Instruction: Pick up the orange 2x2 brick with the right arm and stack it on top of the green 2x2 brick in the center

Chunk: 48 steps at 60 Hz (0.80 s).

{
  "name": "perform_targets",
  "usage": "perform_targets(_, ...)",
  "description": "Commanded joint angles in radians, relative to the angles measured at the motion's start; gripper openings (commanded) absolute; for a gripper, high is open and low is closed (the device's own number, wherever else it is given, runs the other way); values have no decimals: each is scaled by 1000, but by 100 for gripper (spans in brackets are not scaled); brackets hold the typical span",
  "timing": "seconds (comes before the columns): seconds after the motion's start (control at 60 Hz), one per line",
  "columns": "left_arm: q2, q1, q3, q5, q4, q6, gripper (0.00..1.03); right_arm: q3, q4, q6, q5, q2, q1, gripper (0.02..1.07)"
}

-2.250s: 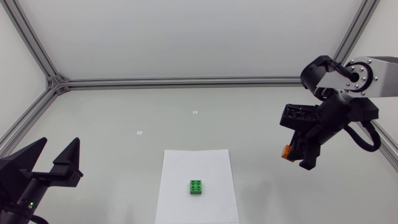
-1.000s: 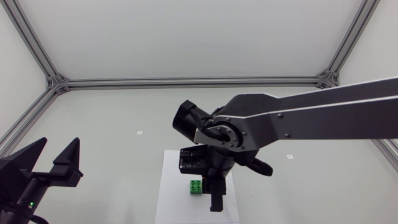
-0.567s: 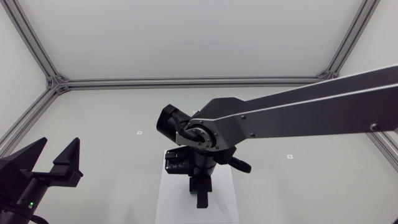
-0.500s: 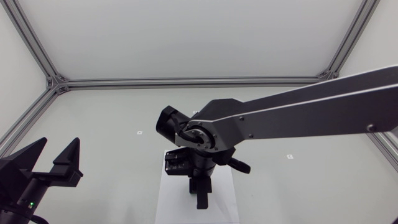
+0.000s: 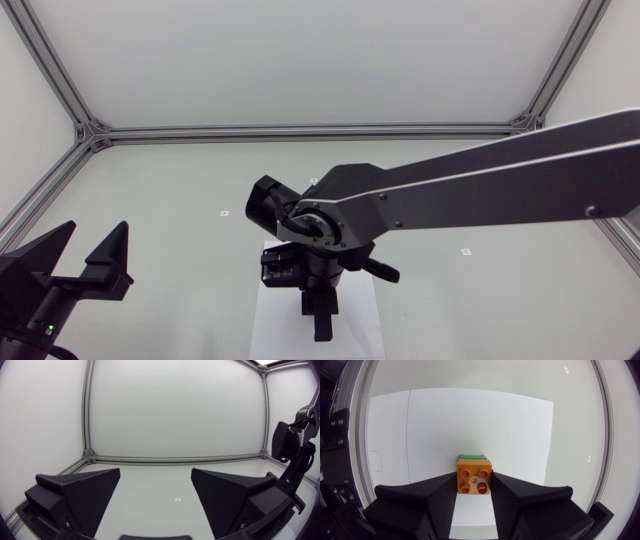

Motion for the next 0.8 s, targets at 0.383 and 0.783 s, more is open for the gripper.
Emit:
perform_targets(0.383,-8,3,-41,6,-15,13,99,15,2,-5,3,53,5,8)
perform_targets(0.783,-8,3,-41,4,-15,13,99,43,-71,13,17,122,0,8)
